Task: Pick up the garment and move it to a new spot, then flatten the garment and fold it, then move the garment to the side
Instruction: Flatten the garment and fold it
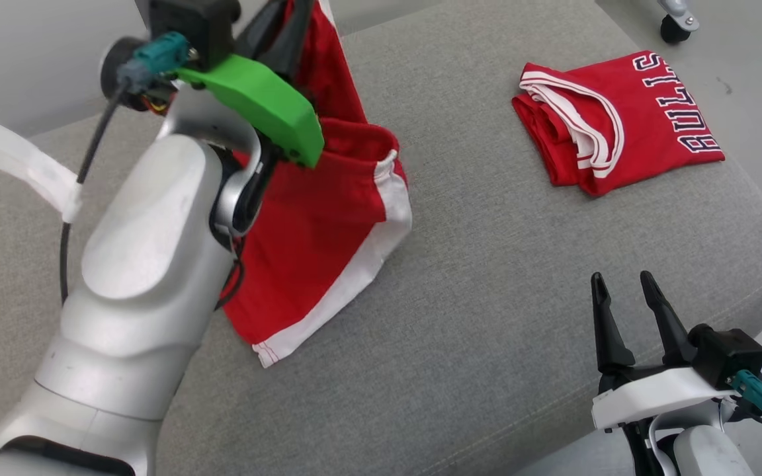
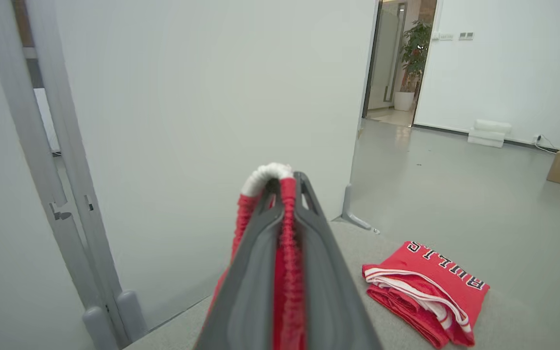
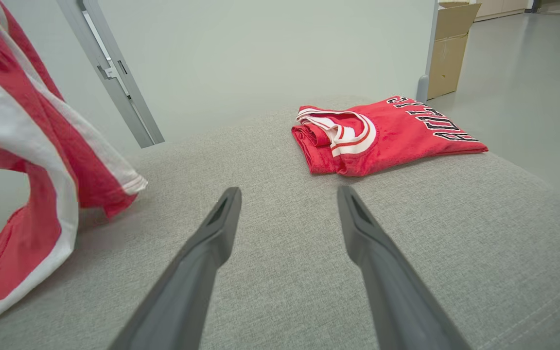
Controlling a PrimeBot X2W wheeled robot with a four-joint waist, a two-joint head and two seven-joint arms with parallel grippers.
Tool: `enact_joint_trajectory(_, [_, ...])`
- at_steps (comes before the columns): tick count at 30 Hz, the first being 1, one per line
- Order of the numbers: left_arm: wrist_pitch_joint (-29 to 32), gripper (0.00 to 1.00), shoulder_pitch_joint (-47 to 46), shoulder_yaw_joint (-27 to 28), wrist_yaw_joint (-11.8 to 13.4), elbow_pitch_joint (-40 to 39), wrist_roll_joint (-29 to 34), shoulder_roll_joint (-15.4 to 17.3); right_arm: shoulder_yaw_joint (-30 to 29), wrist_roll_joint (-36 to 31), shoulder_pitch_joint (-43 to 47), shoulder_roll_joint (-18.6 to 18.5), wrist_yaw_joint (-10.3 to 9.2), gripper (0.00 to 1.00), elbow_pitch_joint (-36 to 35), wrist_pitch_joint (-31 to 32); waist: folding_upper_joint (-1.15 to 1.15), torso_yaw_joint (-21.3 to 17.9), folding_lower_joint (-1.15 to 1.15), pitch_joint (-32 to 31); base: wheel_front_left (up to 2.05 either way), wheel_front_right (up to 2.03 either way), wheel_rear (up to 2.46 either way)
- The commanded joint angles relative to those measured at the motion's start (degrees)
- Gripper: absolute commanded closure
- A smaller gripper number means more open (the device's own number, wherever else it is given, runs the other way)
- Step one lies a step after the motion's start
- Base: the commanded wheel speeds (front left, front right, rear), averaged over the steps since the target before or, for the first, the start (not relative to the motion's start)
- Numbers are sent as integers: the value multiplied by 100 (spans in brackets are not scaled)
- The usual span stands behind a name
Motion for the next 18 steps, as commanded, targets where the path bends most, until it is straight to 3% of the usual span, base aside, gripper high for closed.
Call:
enact_joint_trajectory(1, [-169, 100, -172, 49, -91, -76, -43, 28, -4, 9, -16, -6, -8, 0, 18, 0, 0, 1, 0, -57, 0, 0, 0])
enact_joint_trajectory(10, [-1084, 100, 432, -11, -485, -363, -748, -106, -166, -43, 119, -5, -8, 0, 39, 0, 0, 182, 0, -183, 0, 0, 0])
enact_joint_trajectory(13, [-1085, 100, 1034, -221, -518, -518, -1049, -81, -241, -68, 189, -7, -8, 0, 62, 0, 0, 291, 0, -255, 0, 0, 0])
enact_joint_trajectory(18, [-862, 100, 2600, -813, -537, -1237, -1735, 286, -362, -178, 373, -7, -8, 0, 121, 0, 0, 538, 0, -462, 0, 0, 0])
